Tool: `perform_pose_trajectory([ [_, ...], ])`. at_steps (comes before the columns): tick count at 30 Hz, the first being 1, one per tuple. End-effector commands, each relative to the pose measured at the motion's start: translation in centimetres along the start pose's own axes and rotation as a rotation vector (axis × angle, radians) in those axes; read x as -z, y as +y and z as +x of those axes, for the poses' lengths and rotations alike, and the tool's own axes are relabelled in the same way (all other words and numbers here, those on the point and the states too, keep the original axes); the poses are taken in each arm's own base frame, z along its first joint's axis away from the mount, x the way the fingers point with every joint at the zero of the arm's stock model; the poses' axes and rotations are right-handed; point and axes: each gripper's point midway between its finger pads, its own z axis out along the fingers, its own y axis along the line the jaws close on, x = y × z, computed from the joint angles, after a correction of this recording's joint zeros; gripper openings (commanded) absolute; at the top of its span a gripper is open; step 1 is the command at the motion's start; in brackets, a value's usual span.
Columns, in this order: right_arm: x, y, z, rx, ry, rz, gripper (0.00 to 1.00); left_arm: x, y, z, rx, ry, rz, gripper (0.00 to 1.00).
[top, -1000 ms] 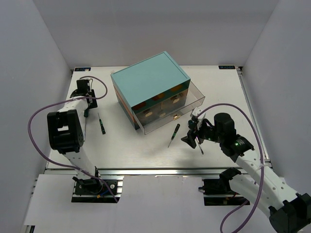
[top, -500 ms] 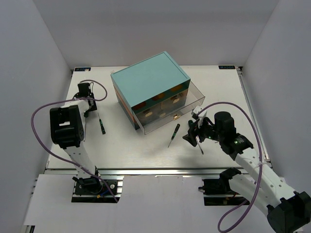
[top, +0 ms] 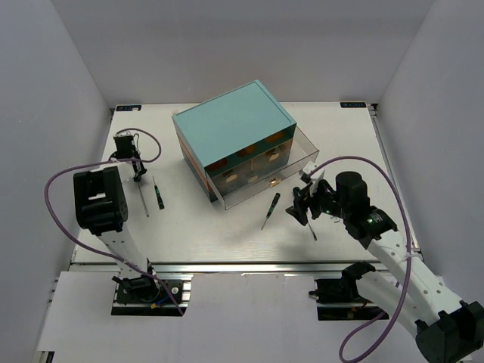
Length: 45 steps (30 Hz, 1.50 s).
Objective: Sort the tools into containers
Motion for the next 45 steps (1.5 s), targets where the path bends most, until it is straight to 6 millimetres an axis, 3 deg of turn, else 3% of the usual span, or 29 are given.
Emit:
perform_pose_trajectory([
  [1,1.0,-0.8,-2.7,0.022,-0.057,0.044,0.8,0.9,-1.0,6.0,0.008,0.172,0.076,0.22],
  [3,1.3,-0.8,-2.9,0.024,-0.06,0.048,0.8,1.3,-0.7,6.9,0.007,0.187,0.073,0.15],
  [7,1.6,-0.6,-3.0,0.018,-0.062,0.051,0.8,3.0,-0.2,5.0,0.002,0.137,0.07,0.0],
  [10,1.8,-0.4,-3.0,0.003,-0.072,0.045,0.8,5.3,-0.4,1.9,0.023,0.068,0.089,0.0],
  [11,1.8,-0.3,-3.1,0.001,-0.077,0.043,0.8,6.8,-0.4,0.0,0.034,0.013,0.105,0.0],
  [14,1.9,0.0,-3.1,-0.006,-0.086,0.035,0.8,10.1,-0.5,-2.6,0.075,-0.076,0.136,0.0],
  [17,2.0,0.2,-3.1,-0.005,-0.091,0.028,0.8,12.5,-0.5,-3.4,0.123,-0.124,0.167,0.0],
  [18,2.0,0.3,-3.1,-0.004,-0.094,0.023,0.8,14.3,-0.7,-4.5,0.137,-0.179,0.197,0.0],
  [22,2.0,0.6,-3.0,-0.008,-0.099,0.012,0.8,17.7,-1.1,-4.5,0.192,-0.23,0.264,0.0],
  [27,2.0,0.7,-3.1,-0.018,-0.111,0.005,0.8,22.0,-3.0,-3.9,0.205,-0.262,0.426,0.0],
  [36,2.1,0.9,-3.2,-0.018,-0.122,0.0,0.79,34.6,-5.4,-6.7,0.098,-0.495,0.754,0.0],
  [40,2.3,0.9,-3.5,-0.012,-0.128,0.004,0.8,40.7,-6.6,-7.2,0.0,-0.567,0.922,0.0],
  [42,2.3,0.9,-3.4,-0.008,-0.126,0.007,0.8,42.8,-6.8,-7.4,-0.029,-0.579,0.963,0.0],
  [43,2.4,0.9,-3.4,-0.007,-0.126,0.007,0.8,45.1,-6.8,-8.3,-0.058,-0.618,0.996,0.0],
  [45,2.4,0.8,-3.4,-0.002,-0.124,0.01,0.79,46.5,-7.0,-9.2,-0.074,-0.626,1.028,0.0],
])
